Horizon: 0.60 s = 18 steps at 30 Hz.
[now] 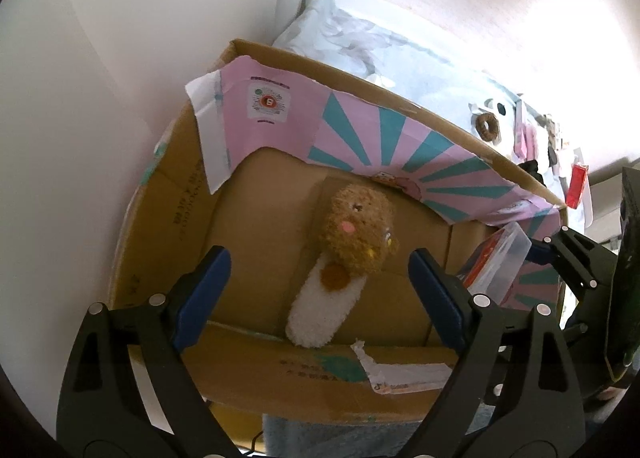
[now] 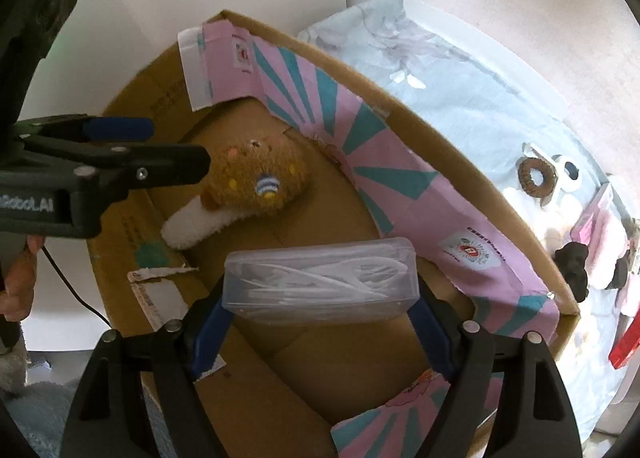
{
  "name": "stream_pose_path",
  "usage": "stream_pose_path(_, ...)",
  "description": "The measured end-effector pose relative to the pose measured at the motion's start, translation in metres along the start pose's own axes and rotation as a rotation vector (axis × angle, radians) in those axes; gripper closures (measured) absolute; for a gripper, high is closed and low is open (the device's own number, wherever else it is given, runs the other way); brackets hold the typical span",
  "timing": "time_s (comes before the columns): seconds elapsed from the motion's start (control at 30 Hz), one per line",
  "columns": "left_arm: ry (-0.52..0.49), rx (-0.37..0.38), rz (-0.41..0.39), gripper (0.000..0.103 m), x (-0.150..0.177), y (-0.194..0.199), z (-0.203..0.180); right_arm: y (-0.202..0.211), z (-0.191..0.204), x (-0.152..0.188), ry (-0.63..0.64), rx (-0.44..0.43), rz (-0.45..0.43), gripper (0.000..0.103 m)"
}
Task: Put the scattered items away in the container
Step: 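Carry plush and clear case into the cardboard box and open both tools, then move both open tools back over the tray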
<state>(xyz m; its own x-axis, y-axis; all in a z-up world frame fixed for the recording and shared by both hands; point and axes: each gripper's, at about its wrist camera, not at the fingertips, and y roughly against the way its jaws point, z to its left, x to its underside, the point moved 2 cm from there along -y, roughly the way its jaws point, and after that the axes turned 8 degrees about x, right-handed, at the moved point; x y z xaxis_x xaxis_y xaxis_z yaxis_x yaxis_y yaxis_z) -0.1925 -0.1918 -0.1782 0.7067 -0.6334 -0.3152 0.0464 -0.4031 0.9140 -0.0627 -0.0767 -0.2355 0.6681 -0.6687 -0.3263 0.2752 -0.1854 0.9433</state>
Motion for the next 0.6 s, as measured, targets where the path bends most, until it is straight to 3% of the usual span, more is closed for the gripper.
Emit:
stream_pose_path(0.1,0.001,0.018,0.002,0.013,0.001,0.003,0.003,0.004,-0.004,0.004,-0.023,-0.022,-0.013,0.024)
stream_pose_path(0.17,0.002,0.025,-0.002,0.013,0.002,0.004,0.001,0.003,-0.008,0.008,-0.048,-0.049,0.002,0.017)
stream_pose_path(0.43,-0.036,0.025,-0.005,0.013,0.001,0.011,-0.005,0.005,-0.016,0.017,-0.062,-0.032,-0.015,0.01)
stream_pose_path(0.6,-0.068,0.03,-0.014,0.013,-0.001,0.012,-0.015,0.013,-0.022,0.022,-0.073,-0.046,-0.047,0.001)
